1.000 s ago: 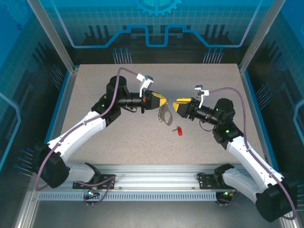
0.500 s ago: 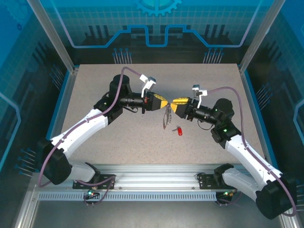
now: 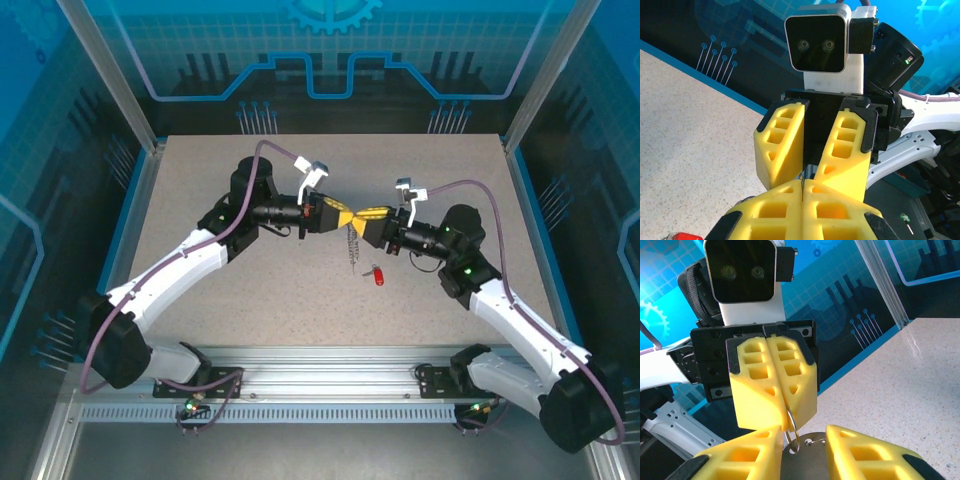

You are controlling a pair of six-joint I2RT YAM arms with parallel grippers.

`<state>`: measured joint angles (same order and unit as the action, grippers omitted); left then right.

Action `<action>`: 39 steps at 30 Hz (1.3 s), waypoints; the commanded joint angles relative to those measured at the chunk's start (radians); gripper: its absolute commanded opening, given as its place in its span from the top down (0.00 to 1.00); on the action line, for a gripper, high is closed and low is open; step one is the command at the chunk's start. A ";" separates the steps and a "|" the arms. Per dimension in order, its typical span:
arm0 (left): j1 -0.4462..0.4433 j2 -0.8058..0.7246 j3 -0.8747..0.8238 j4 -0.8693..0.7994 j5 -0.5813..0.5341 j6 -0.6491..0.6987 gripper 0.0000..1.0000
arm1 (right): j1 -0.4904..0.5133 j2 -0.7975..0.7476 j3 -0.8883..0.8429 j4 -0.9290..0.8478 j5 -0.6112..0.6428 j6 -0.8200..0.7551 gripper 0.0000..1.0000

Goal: Put the keys on the keyring

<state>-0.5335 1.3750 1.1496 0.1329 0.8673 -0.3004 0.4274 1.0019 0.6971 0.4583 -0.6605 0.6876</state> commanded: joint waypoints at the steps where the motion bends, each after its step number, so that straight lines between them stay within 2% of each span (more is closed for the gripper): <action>1: 0.004 0.009 0.029 0.054 0.039 -0.023 1.00 | 0.014 0.006 0.030 0.042 0.012 -0.004 0.73; 5: 0.006 0.010 0.025 0.060 0.044 -0.030 1.00 | 0.015 0.013 0.034 0.059 0.008 0.006 0.85; 8: 0.005 0.011 0.025 0.062 0.051 -0.034 1.00 | 0.017 0.018 0.037 0.072 0.011 0.015 1.00; 13: 0.005 0.005 0.007 0.095 0.047 -0.066 1.00 | 0.019 0.026 0.024 0.120 0.029 0.052 1.00; 17: 0.004 -0.026 -0.044 0.206 -0.016 -0.145 0.74 | 0.020 0.039 0.018 0.142 0.043 0.066 1.00; 19: 0.005 -0.054 -0.073 0.253 -0.072 -0.181 0.57 | 0.020 0.038 0.015 0.144 0.052 0.065 1.00; 25: 0.004 -0.132 -0.135 0.315 -0.234 -0.250 0.40 | 0.020 0.038 0.013 0.135 0.082 0.064 1.00; 29: 0.004 -0.167 -0.174 0.330 -0.309 -0.279 0.39 | 0.020 0.040 0.010 0.140 0.089 0.067 1.00; 39: 0.005 -0.135 -0.224 0.383 -0.258 -0.336 0.48 | 0.025 0.058 0.015 0.163 0.089 0.086 1.00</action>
<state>-0.5262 1.2282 0.9394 0.4610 0.6022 -0.6056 0.4385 1.0538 0.7040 0.5591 -0.5827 0.7597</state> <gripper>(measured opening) 0.520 0.066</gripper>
